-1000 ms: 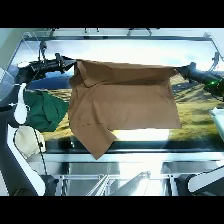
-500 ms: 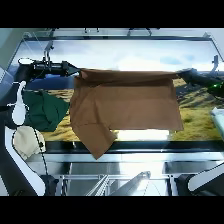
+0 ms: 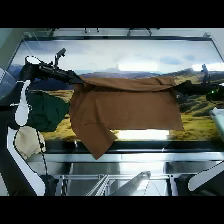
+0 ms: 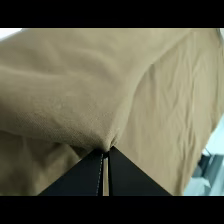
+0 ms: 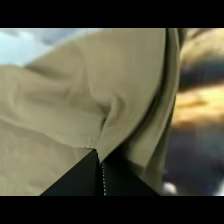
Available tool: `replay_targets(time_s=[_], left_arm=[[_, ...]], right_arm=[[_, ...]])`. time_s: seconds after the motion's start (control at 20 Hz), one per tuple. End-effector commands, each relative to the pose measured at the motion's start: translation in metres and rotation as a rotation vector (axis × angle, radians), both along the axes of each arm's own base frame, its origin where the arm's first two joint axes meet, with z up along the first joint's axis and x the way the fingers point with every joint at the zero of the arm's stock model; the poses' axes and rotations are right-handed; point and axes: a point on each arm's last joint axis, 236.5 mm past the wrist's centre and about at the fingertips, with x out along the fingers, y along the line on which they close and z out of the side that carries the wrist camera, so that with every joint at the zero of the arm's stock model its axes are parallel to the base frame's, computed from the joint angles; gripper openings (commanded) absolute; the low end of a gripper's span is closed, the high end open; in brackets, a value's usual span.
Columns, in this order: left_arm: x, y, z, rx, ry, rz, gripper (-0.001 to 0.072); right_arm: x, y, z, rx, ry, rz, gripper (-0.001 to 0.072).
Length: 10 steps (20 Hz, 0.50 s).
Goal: Fold the shirts.
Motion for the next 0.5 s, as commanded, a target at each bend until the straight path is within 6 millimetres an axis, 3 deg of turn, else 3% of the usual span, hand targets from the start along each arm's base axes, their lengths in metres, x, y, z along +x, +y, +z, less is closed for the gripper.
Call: replay_targets(time_s=[0.0,0.05,0.1,0.15,0.2,0.3,0.45], left_arm=[[-0.016,0.003,0.007,0.009,0.055,-0.049,0.0013],[-0.018,0.003,0.008,0.008,0.063,-0.056,0.0013],[-0.021,0.004,0.007,0.014,0.077,-0.059,0.0016],[-0.025,0.009,0.001,0.045,0.103,-0.062,0.0066],[-0.032,0.014,-0.005,0.078,0.149,-0.060,0.0276],[-0.047,0.029,-0.009,0.143,0.258,-0.051,0.0298],[-0.065,0.068,-0.007,0.229,0.439,0.036,0.0297]], right_arm=[[-0.015,0.002,-0.013,-0.025,0.051,0.050,0.0022],[-0.016,0.002,-0.014,-0.030,0.053,0.057,0.0025],[-0.016,0.002,-0.014,-0.029,0.053,0.058,0.0118],[-0.016,0.002,-0.013,-0.028,0.053,0.059,0.0261],[-0.020,0.003,-0.011,-0.025,0.056,0.073,0.0300],[-0.032,-0.004,-0.006,-0.036,0.092,0.090,0.0301],[-0.061,-0.039,0.005,-0.107,0.213,0.048,0.0307]])
